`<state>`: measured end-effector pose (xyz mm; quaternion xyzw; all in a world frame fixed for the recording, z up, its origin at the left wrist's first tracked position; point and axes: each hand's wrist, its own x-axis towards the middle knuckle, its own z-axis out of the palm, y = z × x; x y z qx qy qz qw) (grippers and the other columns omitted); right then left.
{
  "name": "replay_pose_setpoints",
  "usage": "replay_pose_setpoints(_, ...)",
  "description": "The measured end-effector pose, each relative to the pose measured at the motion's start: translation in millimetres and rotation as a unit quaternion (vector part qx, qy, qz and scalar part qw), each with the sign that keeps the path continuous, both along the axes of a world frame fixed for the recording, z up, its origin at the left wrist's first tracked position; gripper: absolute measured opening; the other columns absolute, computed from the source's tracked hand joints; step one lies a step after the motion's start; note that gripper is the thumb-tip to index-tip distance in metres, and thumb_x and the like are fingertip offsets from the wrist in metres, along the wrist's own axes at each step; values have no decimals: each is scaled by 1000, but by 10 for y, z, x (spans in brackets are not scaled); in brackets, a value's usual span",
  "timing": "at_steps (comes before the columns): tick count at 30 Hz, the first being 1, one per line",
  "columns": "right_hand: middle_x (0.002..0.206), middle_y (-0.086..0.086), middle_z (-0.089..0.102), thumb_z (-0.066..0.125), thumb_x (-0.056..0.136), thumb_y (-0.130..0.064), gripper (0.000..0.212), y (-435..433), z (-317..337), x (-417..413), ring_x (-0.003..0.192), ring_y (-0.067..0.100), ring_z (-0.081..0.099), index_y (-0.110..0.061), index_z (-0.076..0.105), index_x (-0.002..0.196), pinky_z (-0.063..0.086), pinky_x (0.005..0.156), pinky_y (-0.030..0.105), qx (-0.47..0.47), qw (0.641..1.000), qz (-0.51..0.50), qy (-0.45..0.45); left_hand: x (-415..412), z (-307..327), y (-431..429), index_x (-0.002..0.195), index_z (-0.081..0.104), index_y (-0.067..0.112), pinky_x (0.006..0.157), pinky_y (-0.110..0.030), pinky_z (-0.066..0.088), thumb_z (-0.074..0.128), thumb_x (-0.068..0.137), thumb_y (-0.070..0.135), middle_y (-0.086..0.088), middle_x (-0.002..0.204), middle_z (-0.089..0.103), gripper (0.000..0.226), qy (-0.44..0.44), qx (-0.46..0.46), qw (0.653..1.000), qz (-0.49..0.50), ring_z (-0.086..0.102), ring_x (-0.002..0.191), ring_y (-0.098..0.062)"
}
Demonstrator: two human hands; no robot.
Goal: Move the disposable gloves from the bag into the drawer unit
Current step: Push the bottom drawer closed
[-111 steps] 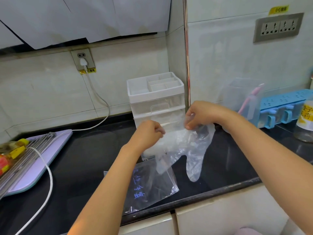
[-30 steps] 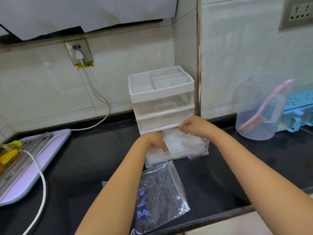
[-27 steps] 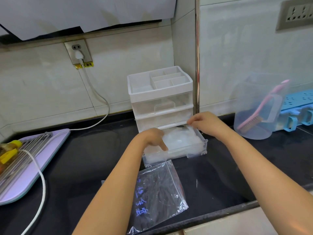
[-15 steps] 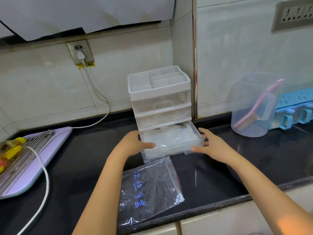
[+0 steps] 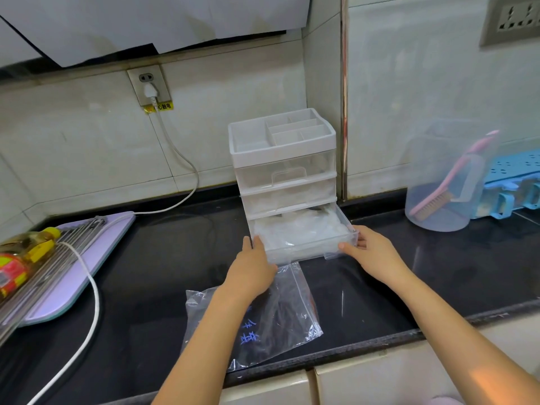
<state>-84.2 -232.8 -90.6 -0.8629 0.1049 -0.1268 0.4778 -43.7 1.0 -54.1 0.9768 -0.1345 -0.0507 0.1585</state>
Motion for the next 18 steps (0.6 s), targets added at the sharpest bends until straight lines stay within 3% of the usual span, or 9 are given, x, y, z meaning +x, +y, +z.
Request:
replay_pose_setpoints(3,124,-2,60,65,88,-31,48,4,13,-9,110,15,57,-16,52,132,44,94,27,2,1000,-3,-4,35,57,26,131,46,4,91,-29,42,50,95,25,-14,131,50,42,-10,-5,1000,-9,52,113,-26)
replay_pose_setpoints(6,111,-6,62,66,85,-40,46,5,57,14,98,11,57,-17,59,124,42,83,23,-14,1000,-15,-8,93,117,58,118,57,3,87,-29,43,52,94,27,-11,121,57,34,-12,-8,1000,-9,55,107,-25)
replay_pose_setpoints(11,90,-1,65,69,80,-51,44,-12,173,119,85,14,59,-15,64,104,43,69,25,-67,997,-45,-9,243,257,86,129,51,6,83,-24,41,62,88,24,-8,127,55,46,-15,-45,999,3,54,105,-19)
replay_pose_setpoints(14,84,1,63,70,78,-51,39,-4,191,153,77,12,57,-19,60,98,42,62,20,-81,996,-35,-10,312,270,127,134,40,10,78,-23,42,73,81,19,-9,126,56,63,-27,-97,995,25,57,105,-21)
replay_pose_setpoints(18,84,0,63,69,78,-52,37,-34,155,219,81,16,58,-18,58,91,42,63,23,-85,996,-36,-14,322,211,129,147,27,16,100,-29,38,74,81,21,-7,142,44,81,-60,-118,991,1,47,125,-22)
